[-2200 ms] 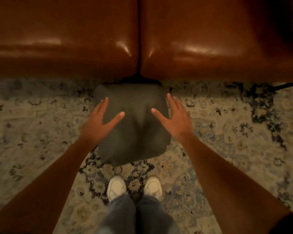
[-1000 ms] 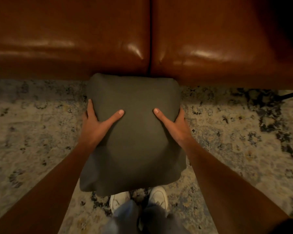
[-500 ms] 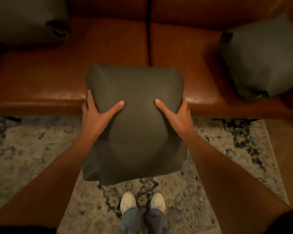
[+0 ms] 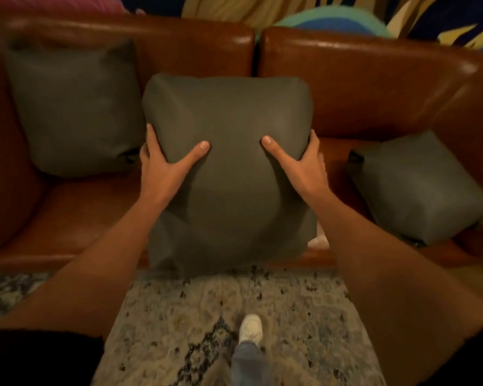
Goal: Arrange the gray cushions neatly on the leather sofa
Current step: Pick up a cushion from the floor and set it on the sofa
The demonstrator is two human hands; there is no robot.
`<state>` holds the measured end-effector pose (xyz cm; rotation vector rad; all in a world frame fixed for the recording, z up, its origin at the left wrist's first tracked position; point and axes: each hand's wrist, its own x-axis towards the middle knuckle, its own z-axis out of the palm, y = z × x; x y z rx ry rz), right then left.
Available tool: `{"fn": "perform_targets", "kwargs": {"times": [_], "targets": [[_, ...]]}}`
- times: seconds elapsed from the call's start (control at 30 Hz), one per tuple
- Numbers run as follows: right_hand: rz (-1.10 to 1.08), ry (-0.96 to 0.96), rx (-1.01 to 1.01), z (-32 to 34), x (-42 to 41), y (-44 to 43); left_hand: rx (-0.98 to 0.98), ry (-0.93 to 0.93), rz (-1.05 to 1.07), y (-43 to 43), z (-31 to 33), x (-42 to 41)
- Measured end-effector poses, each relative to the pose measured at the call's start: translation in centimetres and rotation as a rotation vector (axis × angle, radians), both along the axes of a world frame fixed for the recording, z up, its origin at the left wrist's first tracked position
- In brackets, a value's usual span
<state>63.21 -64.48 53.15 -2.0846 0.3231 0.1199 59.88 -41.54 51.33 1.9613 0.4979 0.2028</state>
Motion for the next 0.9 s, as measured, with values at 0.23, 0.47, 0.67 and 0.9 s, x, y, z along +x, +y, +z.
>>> {"fn": "perform_targets", "kwargs": {"times": [0.23,0.47,0.67,0.9], "targets": [[0.006,-0.006,0.01,0.1,10.4,0.1,0.008,-0.014,0.004,0.2,0.3,10.4],[-0.001,0.004,0.006,-2.4,18.6,0.2,0.011,-0.012,-0.003,0.4,-2.7,18.6],[-0.042,-0.001,-0.007,-5.7,24.7,0.8,0.021,-0.012,-0.036,0.8,-6.5,25.8],[-0.132,-0.04,-0.015,-8.6,29.6,0.0,0.046,-0.031,-0.13,-0.1,-10.0,32.7]]}}
